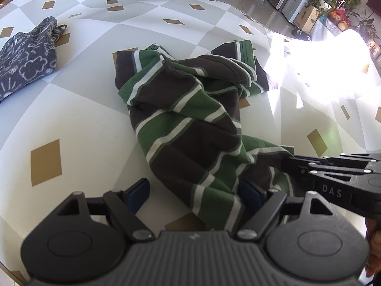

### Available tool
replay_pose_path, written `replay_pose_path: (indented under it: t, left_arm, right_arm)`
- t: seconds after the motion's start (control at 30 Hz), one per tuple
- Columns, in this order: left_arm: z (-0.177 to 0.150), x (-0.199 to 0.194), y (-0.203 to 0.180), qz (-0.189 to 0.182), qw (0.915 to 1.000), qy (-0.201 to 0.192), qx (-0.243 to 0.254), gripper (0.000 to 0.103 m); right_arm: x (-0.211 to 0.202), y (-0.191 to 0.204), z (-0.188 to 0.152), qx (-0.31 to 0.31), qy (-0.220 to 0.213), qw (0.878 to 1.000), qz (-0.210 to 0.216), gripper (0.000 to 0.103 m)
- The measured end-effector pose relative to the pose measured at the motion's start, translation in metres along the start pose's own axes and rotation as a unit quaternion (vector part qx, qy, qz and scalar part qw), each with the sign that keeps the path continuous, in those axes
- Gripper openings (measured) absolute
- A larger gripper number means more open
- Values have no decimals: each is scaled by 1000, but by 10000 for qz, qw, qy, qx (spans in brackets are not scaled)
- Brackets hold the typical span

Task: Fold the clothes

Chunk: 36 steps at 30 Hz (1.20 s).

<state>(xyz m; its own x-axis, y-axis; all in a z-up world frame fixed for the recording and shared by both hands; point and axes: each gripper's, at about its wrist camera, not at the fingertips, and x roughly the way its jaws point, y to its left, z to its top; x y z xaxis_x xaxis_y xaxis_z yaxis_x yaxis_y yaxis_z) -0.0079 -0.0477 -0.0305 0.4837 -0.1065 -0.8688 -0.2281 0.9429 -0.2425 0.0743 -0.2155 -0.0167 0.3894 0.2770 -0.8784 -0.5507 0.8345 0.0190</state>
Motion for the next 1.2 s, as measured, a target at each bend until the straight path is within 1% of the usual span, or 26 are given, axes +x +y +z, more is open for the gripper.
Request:
replay_pose_path:
  t: [0.23, 0.33, 0.37, 0.4, 0.47, 0.57, 0.7, 0.83, 0.93, 1.1, 1.2]
  left_arm:
    - [-1, -1, -3, 5, 10000, 11, -3, 82]
    - [0, -1, -1, 3, 10000, 6, -68, 82]
    - [1, -1, -1, -7, 9999, 6, -100, 82]
    - [2, -2, 0, -20, 9999, 6, -133, 82]
    - [4, -5, 0, -64, 9997, -46, -229, 82]
    - [11, -13, -2, -103, 9990, -256, -341, 82]
    - [25, -17, -6, -23, 9982, -438, -411, 84]
    - [37, -14, -10, 165, 9976, -521, -417, 89]
    - [43, -7, -12, 314, 9975, -493, -404, 91]
    - [45, 13, -18, 531, 9976, -307, -325, 91]
    - [43, 23, -20, 596, 9976, -187, -292, 91]
  right_arm:
    - [-1, -4, 0, 43, 27, 10000, 58, 9]
    - [-5, -5, 1, 34, -42, 9999, 95, 9]
    - [-6, -5, 2, 33, -92, 9999, 121, 11]
    - [-9, -6, 2, 38, -156, 9998, 149, 15]
    - [-14, -9, 3, 93, -276, 9993, 213, 18]
    - [-18, -16, 5, 257, -375, 9983, 351, 28]
    - [-17, -25, 2, 477, -384, 9962, 624, 35]
    - [-13, -25, -3, 517, -269, 9954, 754, 39]
    - [-13, -24, -7, 455, -285, 9955, 785, 42]
    - [-2, -22, -12, 408, -72, 9965, 721, 46]
    - [1, -21, -13, 299, -98, 9972, 681, 47]
